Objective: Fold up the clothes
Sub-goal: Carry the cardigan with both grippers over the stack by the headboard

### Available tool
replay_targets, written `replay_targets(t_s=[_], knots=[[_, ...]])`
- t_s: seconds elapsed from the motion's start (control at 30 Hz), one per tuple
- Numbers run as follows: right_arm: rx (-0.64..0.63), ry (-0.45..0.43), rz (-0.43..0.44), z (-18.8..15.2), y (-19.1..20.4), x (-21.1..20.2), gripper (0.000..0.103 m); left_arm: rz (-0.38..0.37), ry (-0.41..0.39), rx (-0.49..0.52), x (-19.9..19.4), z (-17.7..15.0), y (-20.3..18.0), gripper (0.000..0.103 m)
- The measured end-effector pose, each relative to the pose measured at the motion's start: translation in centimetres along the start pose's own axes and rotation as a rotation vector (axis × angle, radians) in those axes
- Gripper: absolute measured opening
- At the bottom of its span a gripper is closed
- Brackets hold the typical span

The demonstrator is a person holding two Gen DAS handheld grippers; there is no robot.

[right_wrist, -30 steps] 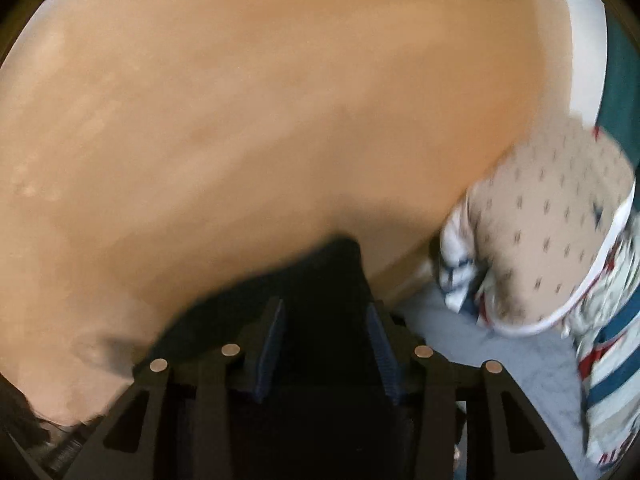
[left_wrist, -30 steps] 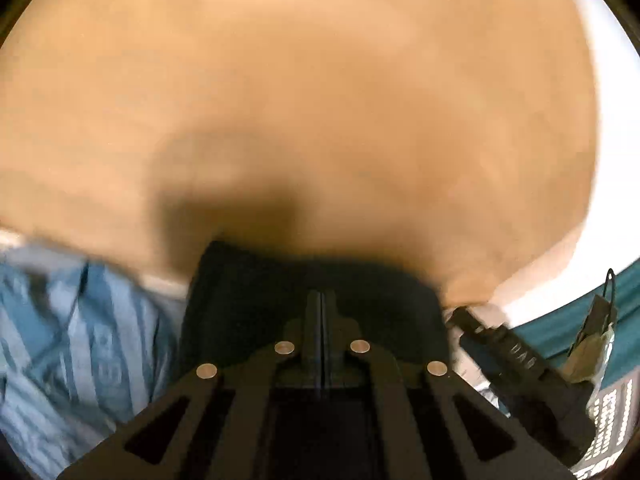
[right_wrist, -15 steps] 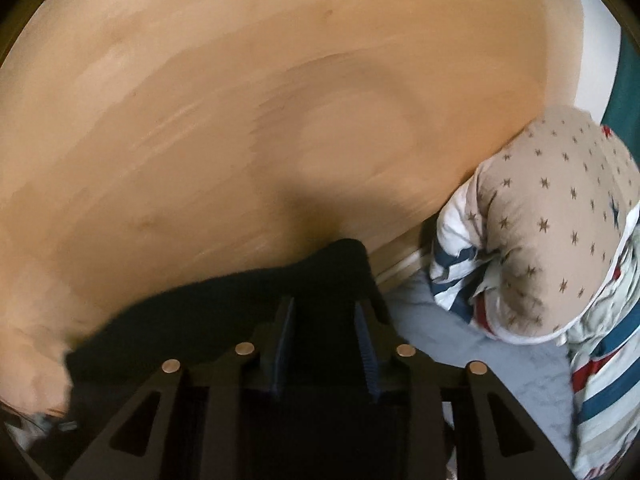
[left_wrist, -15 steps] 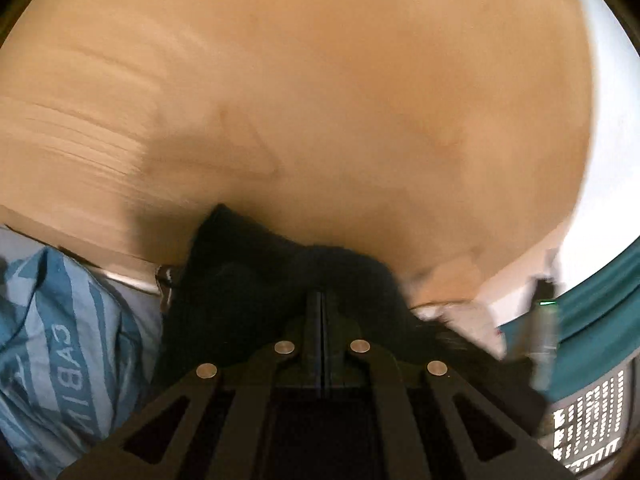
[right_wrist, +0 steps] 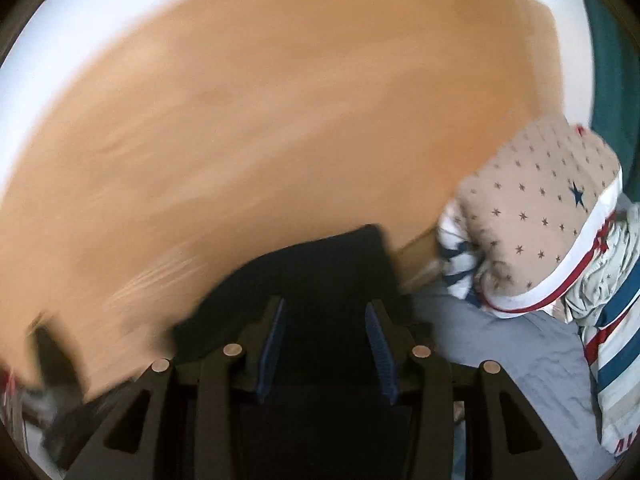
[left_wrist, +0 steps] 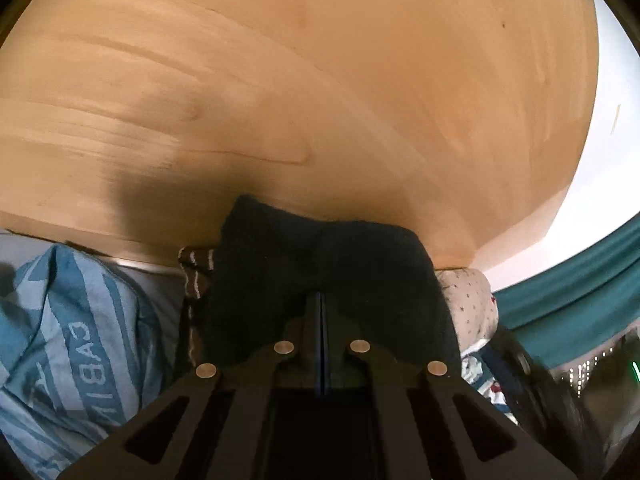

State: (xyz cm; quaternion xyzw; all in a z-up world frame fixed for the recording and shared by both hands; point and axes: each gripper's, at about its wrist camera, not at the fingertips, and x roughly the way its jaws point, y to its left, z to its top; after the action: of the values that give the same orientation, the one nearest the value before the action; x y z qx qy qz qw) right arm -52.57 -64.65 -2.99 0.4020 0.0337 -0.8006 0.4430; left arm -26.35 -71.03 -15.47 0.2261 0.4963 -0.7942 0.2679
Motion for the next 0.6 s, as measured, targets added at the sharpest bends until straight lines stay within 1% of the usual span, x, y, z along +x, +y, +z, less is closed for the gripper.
replay_targets(t_s=[0.03, 0.07, 0.13, 0.2, 0.27, 0.3, 0.37, 0.4, 0.43, 0.5, 0.53, 0.6], knots=[[-0.031, -0.003, 0.024, -0.5, 0.7, -0.3, 0.046, -0.013, -0.028, 0.002, -0.2, 1.1, 0.2, 0.003], [-0.076, 0.011, 0.052, -1.3, 1.8, -0.4, 0.045, -0.031, -0.037, 0.016, -0.6, 2.0, 0.0, 0.003], [-0.157, 0.042, 0.074, -3.0, 4.3, -1.0, 0.043, -0.071, -0.025, 0.057, -1.9, 2.5, -1.2, 0.003], [-0.232, 0.067, 0.091, -4.4, 5.3, -0.2, 0.042, -0.077, 0.048, 0.105, -1.6, 2.4, -1.8, 0.003], [-0.256, 0.078, 0.103, -5.7, 5.4, 0.1, 0.042, -0.084, 0.141, 0.136, -0.5, 2.1, -1.8, 0.003], [-0.266, 0.084, 0.108, -6.4, 5.5, 0.2, 0.042, -0.042, 0.148, 0.144, 0.0, 2.1, -1.5, 0.003], [-0.277, 0.109, 0.104, -7.2, 5.1, 0.8, 0.041, 0.106, 0.104, 0.156, 1.0, 2.4, -0.5, 0.003], [-0.282, 0.122, 0.102, -7.4, 4.9, 1.1, 0.039, 0.134, 0.094, 0.152, 1.5, 2.6, 0.0, 0.003], [-0.297, 0.137, 0.093, -7.7, 4.9, 1.3, 0.037, 0.141, 0.094, 0.147, 1.7, 2.7, 0.3, 0.003], [-0.343, 0.156, 0.068, -8.2, 5.0, 1.9, 0.036, 0.147, 0.064, 0.149, 1.7, 2.3, 0.4, 0.003], [-0.364, 0.147, 0.059, -8.1, 5.2, 1.9, 0.036, 0.139, 0.05, 0.144, 1.2, 2.1, 0.3, 0.003], [-0.366, 0.118, 0.081, -7.2, 5.8, 0.9, 0.038, 0.11, 0.026, 0.124, -0.1, 1.8, -0.3, 0.003]])
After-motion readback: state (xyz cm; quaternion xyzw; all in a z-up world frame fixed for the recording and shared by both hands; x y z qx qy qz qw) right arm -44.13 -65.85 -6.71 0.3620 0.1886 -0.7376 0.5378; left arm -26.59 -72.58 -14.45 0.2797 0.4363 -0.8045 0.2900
